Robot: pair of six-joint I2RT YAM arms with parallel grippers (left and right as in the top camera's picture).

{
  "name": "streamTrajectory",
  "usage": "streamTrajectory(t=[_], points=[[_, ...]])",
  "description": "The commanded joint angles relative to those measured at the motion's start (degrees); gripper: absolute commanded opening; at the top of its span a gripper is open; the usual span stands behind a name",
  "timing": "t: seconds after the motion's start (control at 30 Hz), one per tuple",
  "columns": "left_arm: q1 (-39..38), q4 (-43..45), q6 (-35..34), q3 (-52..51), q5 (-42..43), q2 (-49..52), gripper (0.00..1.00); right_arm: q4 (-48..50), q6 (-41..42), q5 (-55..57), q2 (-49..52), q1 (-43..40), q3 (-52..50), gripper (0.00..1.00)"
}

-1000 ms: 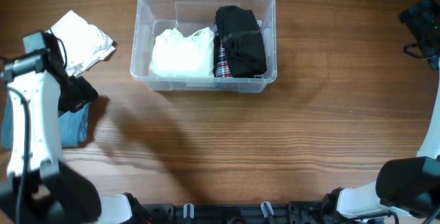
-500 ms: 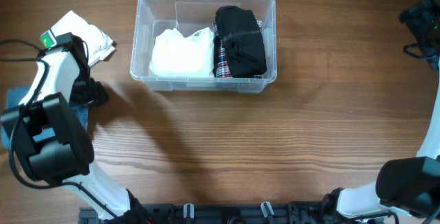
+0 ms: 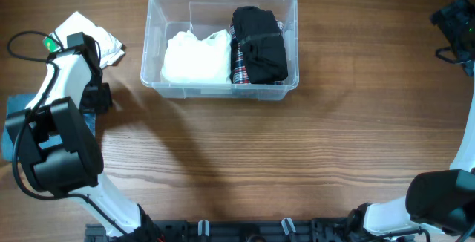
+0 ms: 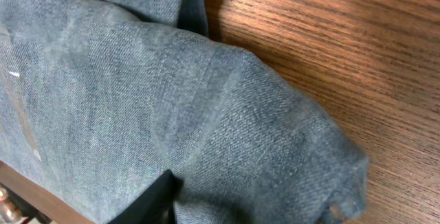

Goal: Pack container
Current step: 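Reach the left gripper to the blue-grey sweater and grasp it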

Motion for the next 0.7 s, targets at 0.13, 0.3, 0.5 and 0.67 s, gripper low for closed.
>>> streamTrajectory(t=[0.13, 0.3, 0.5, 0.67], points=[[1.95, 4.0, 0.33, -6.47, -1.14, 0.76, 0.6, 0.11, 0.92, -0.09, 0.26, 0.22, -0.17, 1.0], [2.36, 4.02, 0.28, -6.47, 2.14, 0.76, 0.04, 0.11, 0.9, -0.09, 0.24, 0.22, -0.17, 1.0], [-1.27, 3.98, -1.42, -4.81, 11.34, 0.74, 0.04, 0.11, 0.9, -0.09, 0.24, 0.22, -0.17, 1.0], [-2.67, -6.38, -1.44, 8.81, 13.44, 0.52, 0.04, 0.11, 0.9, -0.09, 0.24, 0.22, -0.17, 1.0]])
